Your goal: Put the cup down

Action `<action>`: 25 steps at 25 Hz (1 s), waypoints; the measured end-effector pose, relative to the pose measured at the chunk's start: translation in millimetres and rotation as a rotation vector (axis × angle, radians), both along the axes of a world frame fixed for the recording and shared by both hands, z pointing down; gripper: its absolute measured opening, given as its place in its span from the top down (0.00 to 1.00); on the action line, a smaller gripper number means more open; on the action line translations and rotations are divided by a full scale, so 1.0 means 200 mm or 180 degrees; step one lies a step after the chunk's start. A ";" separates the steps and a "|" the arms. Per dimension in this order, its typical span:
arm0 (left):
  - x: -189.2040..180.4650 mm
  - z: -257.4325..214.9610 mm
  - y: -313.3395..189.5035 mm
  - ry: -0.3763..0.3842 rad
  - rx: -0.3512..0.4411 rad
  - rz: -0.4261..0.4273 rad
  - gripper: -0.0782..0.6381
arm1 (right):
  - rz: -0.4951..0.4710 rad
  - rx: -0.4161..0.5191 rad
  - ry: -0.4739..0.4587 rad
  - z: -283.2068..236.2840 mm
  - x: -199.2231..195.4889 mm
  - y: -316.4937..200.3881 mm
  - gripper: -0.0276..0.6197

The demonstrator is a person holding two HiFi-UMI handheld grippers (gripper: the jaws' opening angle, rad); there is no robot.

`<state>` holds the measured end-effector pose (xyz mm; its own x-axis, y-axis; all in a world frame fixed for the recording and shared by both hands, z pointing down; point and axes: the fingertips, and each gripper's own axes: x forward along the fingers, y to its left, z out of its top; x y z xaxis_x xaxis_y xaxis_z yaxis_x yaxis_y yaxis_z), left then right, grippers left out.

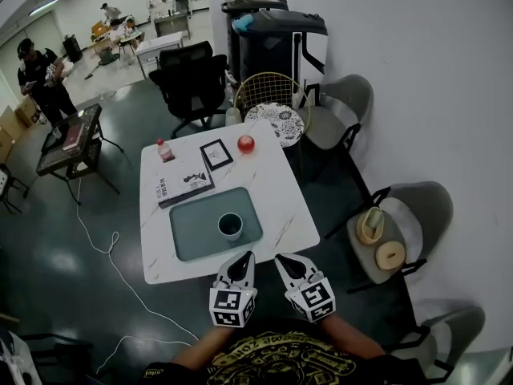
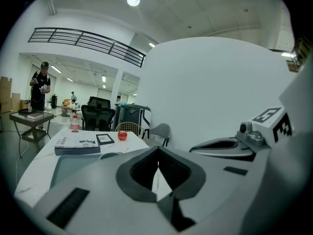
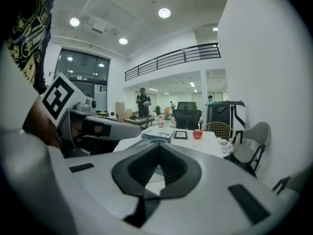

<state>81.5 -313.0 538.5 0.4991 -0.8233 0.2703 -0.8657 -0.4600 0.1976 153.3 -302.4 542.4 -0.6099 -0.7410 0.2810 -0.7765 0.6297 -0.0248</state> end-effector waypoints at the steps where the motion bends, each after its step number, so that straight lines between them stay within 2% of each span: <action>1: 0.06 -0.02 0.02 0.0004 0.0017 -0.0009 0.88 | -0.0040 0.0019 0.0001 -0.02 0.05 0.02 0.95; 8: 0.37 -0.11 0.23 0.0094 0.0092 -0.0224 0.88 | -0.0361 0.0091 -0.0053 -0.11 0.35 0.19 0.95; 14: 0.50 -0.10 0.47 0.0039 0.0012 -0.0472 0.88 | -0.0650 0.0005 -0.0145 -0.09 0.51 0.35 0.95; 18: 0.49 -0.13 0.61 -0.0027 0.0022 -0.0697 0.88 | -0.0795 -0.0032 -0.0138 -0.12 0.53 0.45 0.95; 25: 0.37 -0.07 0.84 -0.0091 0.0014 -0.1109 0.88 | -0.1206 -0.0125 -0.0155 -0.03 0.43 0.67 0.95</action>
<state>155.4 -145.7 524.8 0.1802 -0.9441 0.2761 -0.9760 -0.1367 0.1696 239.0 -167.5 536.1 -0.8519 -0.4496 0.2687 -0.4860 0.8697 -0.0856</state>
